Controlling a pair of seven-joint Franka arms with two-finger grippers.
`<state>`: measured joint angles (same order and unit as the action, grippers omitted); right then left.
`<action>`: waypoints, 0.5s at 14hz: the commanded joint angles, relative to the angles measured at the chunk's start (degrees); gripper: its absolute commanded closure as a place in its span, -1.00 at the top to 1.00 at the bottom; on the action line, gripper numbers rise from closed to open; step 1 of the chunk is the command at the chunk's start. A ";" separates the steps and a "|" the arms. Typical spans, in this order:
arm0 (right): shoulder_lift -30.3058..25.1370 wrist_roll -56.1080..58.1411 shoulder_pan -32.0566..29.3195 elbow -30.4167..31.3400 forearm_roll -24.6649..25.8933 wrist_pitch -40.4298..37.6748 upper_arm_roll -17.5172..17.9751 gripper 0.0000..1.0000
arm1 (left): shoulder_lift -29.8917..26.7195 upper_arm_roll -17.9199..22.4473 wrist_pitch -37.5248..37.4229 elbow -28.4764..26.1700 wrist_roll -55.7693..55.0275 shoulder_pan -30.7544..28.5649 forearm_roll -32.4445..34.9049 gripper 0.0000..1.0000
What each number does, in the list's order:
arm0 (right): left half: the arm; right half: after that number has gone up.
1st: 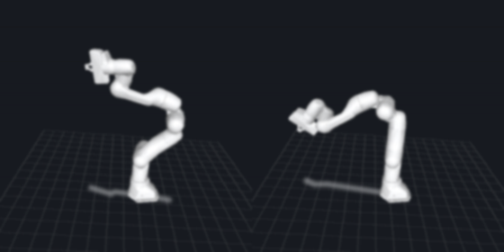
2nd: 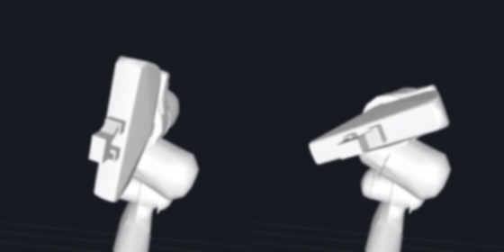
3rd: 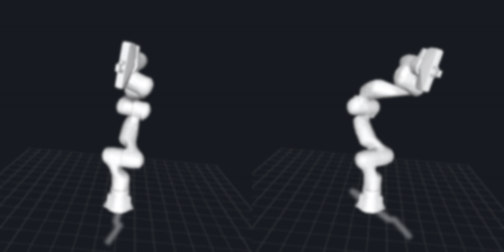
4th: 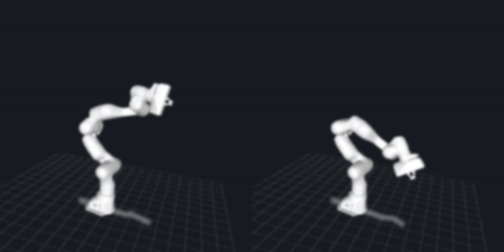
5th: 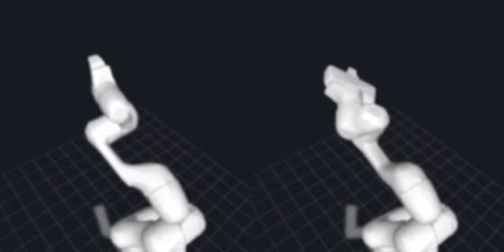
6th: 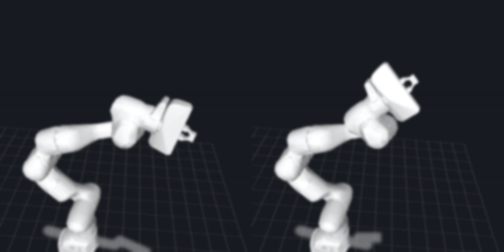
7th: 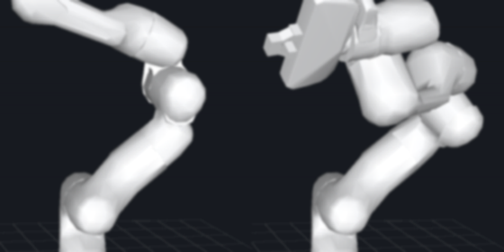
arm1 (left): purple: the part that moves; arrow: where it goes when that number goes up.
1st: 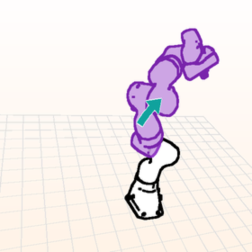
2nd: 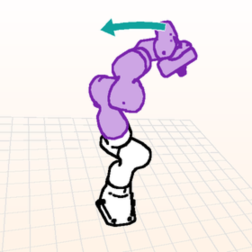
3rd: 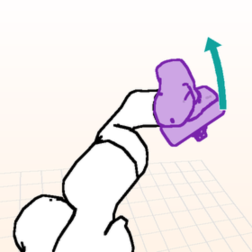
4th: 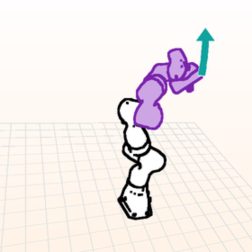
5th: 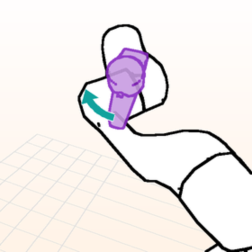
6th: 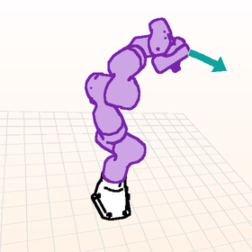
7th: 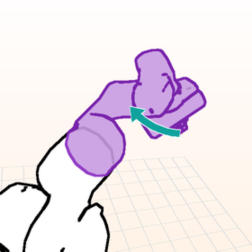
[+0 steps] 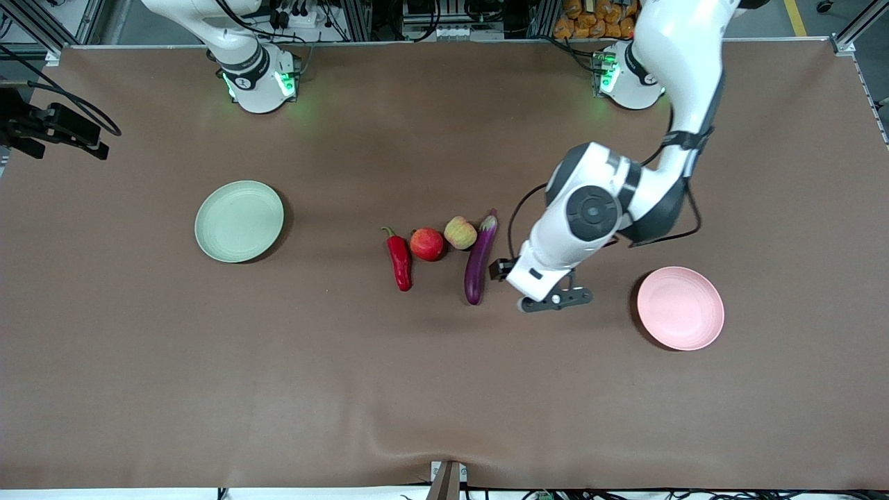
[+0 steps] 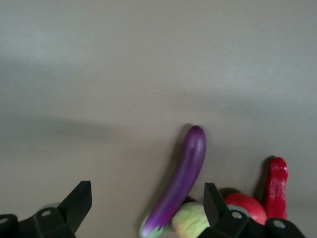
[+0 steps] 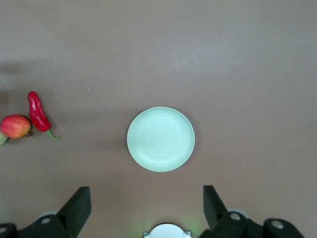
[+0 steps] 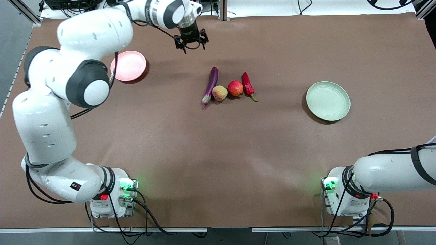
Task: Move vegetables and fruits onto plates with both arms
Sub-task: 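Move the left gripper over the purple eggplant, then lower the left gripper and close it on the eggplant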
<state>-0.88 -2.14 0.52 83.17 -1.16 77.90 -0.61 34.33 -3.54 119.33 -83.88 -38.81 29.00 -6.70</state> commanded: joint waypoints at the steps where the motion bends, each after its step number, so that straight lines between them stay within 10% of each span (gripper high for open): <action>1: 0.44 0.47 -0.70 -0.91 -0.95 -0.46 0.52 1.00 | 5.73 0.99 2.22 4.77 -5.20 3.69 -0.33 1.00; 7: 0.70 0.47 -0.88 -1.00 -0.86 -0.55 0.52 1.00 | 10.92 1.25 4.51 4.87 -6.45 9.93 5.35 1.00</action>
<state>-0.63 -2.13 0.52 83.18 -1.17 77.83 -0.61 43.29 -3.17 123.98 -80.94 -44.30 36.96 -5.03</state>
